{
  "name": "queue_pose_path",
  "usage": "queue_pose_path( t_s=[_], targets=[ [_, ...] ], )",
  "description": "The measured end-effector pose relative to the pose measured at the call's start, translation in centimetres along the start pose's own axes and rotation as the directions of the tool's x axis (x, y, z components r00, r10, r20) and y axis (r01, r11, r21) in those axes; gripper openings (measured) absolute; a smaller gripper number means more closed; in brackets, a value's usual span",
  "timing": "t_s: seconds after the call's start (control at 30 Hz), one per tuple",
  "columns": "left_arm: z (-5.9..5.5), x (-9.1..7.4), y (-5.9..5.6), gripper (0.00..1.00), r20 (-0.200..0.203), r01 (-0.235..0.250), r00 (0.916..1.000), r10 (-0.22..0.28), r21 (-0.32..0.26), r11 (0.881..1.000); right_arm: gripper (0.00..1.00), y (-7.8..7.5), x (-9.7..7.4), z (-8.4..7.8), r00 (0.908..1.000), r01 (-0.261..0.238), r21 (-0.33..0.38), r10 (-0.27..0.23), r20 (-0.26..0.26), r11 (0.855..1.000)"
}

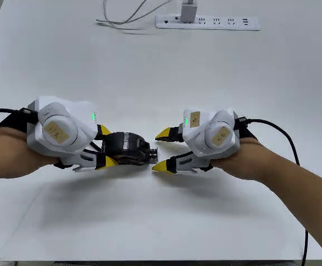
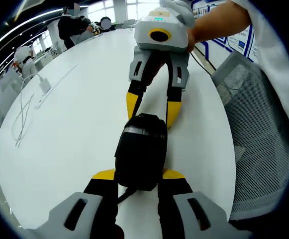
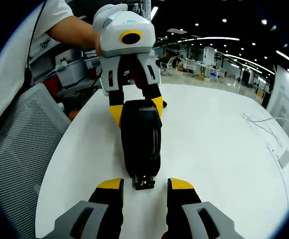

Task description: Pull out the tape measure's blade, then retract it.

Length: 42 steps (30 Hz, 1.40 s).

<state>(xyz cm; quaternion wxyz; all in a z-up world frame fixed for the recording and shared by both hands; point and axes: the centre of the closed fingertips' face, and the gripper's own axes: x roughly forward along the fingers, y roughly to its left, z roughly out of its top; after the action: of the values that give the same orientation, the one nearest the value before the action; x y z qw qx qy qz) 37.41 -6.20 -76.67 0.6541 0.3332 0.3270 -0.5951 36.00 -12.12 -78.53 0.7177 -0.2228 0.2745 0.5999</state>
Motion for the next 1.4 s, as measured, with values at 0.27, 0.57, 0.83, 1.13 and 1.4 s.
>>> queue_pose_path(
  t_s=[0.27, 0.57, 0.83, 1.13, 1.4],
  targets=[
    [0.03, -0.01, -0.03, 0.26, 0.001, 0.002, 1.0000, -0.002, -0.002, 1.000, 0.19, -0.06, 0.40, -0.12, 0.9999, -0.010, -0.032, 0.010, 0.004, 0.999],
    [0.04, -0.03, -0.02, 0.26, 0.003, 0.001, 1.0000, -0.001, -0.006, 1.000, 0.13, 0.10, 0.82, -0.34, 0.9998, -0.019, -0.052, 0.019, 0.008, 0.998],
    [0.01, -0.05, -0.01, 0.26, 0.003, 0.001, 1.0000, -0.001, -0.009, 1.000, 0.12, 0.13, 0.90, -0.28, 0.9994, -0.022, -0.050, 0.024, 0.024, 0.998],
    [-0.02, -0.11, -0.01, 0.25, 0.008, -0.003, 1.0000, 0.003, -0.017, 1.000, 0.11, 0.04, 0.93, -0.27, 0.9995, -0.025, -0.047, 0.026, 0.021, 0.999],
    [-0.03, -0.08, 0.04, 0.25, 0.000, 0.001, 1.0000, -0.001, -0.015, 1.000, 0.10, 0.03, 0.83, -0.32, 0.9993, -0.031, -0.048, 0.032, 0.021, 0.998]
  ],
)
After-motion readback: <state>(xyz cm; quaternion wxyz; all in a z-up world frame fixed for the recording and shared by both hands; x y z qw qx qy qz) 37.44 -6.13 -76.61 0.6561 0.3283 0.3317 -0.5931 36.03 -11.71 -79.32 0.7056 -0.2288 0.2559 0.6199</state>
